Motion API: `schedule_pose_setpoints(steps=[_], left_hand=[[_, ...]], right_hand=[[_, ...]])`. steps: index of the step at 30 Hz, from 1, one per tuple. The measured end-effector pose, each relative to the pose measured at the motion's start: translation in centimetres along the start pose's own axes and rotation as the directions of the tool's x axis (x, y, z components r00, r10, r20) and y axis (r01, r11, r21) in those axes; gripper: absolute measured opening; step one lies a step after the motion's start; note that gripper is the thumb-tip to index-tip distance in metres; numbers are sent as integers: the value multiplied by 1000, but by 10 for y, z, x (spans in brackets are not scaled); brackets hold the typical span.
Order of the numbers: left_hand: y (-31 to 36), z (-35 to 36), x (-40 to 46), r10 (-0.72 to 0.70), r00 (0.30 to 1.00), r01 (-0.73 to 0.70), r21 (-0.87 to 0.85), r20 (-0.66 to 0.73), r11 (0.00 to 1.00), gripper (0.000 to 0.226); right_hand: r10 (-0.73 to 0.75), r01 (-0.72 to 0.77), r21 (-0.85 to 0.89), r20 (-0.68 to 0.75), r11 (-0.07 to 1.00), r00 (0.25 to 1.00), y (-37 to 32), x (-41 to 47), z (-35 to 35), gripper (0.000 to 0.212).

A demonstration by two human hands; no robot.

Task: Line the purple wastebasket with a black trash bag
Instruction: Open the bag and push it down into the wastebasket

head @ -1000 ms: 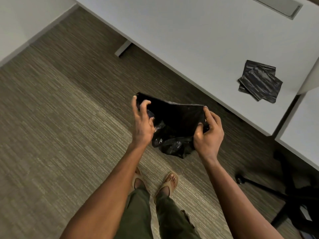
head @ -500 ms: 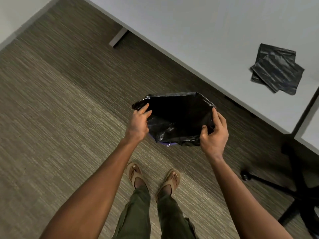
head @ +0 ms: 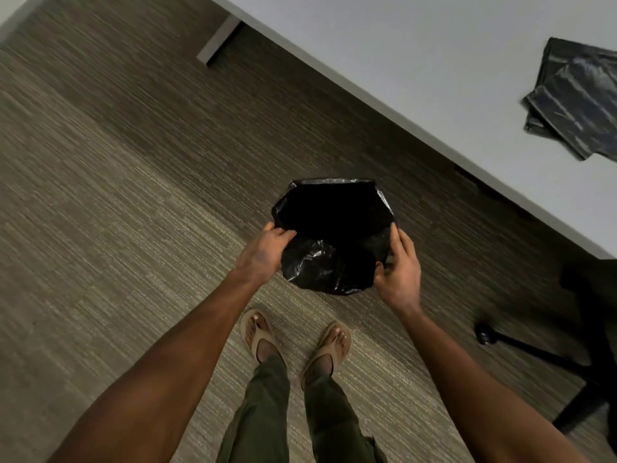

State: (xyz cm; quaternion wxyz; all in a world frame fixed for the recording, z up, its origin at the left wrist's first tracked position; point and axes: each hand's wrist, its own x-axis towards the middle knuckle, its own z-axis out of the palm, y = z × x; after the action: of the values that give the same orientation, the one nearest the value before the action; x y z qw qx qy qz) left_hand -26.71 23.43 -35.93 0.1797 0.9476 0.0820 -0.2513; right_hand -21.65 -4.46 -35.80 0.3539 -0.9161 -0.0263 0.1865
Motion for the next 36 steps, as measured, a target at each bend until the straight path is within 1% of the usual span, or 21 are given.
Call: schedule_pose_setpoints(steps=[3, 6, 9, 11, 14, 16, 18, 19, 21, 23, 25, 26, 27, 29, 30, 31, 33, 35, 36], left_hand=[[-4, 17, 10, -8, 999, 8, -19, 34, 1000, 90], [-12, 32, 23, -22, 999, 23, -41, 31, 999, 95], [-20, 46, 36, -69, 997, 71, -130, 19, 989, 99], [-24, 54, 46, -92, 995, 95, -159, 26, 983, 103], [-30, 64, 65, -73, 997, 74, -148, 14, 986, 107], [-32, 69, 81, -68, 998, 64, -151, -19, 987, 101], [-34, 72, 101, -79, 995, 65, -187, -67, 980, 90], [-35, 72, 112, -95, 992, 74, -211, -89, 975, 85], [-39, 73, 133, -143, 982, 108, -252, -126, 962, 74], [-41, 74, 150, -189, 968, 139, -273, -166, 952, 65], [-42, 76, 162, -206, 950, 152, -228, -234, 962, 59], [-42, 77, 165, -198, 943, 151, -187, -266, 971, 57], [-42, 79, 169, -181, 938, 142, -147, -297, 979, 55], [-44, 80, 174, -145, 930, 123, -86, -337, 989, 47], [-45, 80, 177, -134, 933, 122, -58, -334, 991, 44], [-45, 80, 179, -127, 939, 123, -32, -320, 992, 42], [-47, 79, 186, -120, 946, 128, 5, -302, 992, 40], [-51, 80, 192, -130, 948, 142, 21, -292, 990, 39], [-55, 82, 195, -126, 949, 141, 33, -288, 989, 40]], right_hand=[[34, -34, -17, 1, 999, 999, 13, 12, 14, 94], [44, -43, -23, 9, 999, 999, 25, 23, 25, 95], [75, -74, -27, 30, 997, 997, 36, 34, 37, 94], [106, -104, -45, 41, 994, 994, 43, 41, 45, 93], [155, -152, -63, 46, 986, 987, 50, 56, 58, 84], [177, -176, -75, 18, 982, 984, 54, 69, 66, 75], [194, -196, -98, -29, 976, 981, 60, 85, 75, 59], [199, -203, -109, -46, 973, 979, 62, 93, 80, 56], [183, -192, -137, -81, 972, 980, 66, 110, 89, 61], [171, -210, -276, -160, 938, 972, 66, 126, 96, 68], [164, -269, -430, -266, 862, 950, 61, 139, 101, 71], [113, -244, -477, -287, 844, 951, 59, 145, 102, 69], [22, -167, -517, -275, 839, 961, 58, 151, 104, 66], [-185, 50, -575, -180, 817, 966, 55, 163, 110, 57], [-267, 154, -584, -111, 797, 957, 50, 169, 115, 52], [-318, 236, -587, -39, 774, 947, 45, 174, 122, 48], [-328, 312, -605, 88, 732, 941, 37, 186, 138, 48], [-254, 297, -657, 163, 692, 953, 35, 199, 153, 54], [-226, 274, -669, 160, 691, 961, 36, 207, 158, 57]])
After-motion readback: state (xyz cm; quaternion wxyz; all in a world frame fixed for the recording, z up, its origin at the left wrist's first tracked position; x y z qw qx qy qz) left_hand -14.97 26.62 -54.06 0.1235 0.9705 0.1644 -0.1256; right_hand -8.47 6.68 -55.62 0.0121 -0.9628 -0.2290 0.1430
